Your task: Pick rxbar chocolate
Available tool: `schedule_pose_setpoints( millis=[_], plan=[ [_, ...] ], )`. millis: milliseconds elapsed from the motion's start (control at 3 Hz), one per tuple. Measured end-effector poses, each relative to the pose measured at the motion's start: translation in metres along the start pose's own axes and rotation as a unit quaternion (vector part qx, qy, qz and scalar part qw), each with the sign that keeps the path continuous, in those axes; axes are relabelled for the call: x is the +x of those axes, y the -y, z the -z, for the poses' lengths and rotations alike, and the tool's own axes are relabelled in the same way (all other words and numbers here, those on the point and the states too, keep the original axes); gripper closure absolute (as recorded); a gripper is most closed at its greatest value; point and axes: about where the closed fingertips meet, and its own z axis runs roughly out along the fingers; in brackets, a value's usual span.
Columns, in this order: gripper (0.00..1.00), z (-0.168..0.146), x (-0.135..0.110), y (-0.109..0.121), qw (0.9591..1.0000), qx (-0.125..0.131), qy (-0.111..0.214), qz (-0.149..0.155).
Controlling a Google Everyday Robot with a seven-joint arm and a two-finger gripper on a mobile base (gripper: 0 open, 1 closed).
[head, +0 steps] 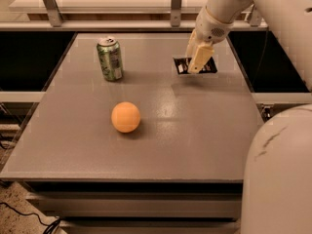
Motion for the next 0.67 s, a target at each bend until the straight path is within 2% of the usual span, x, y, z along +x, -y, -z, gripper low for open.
schedule_pose_setpoints(
  millis=[667],
  plan=[
    [1.00, 0.029, -0.016, 0.004, 0.9992, 0.029, 0.008, 0.027]
  ],
)
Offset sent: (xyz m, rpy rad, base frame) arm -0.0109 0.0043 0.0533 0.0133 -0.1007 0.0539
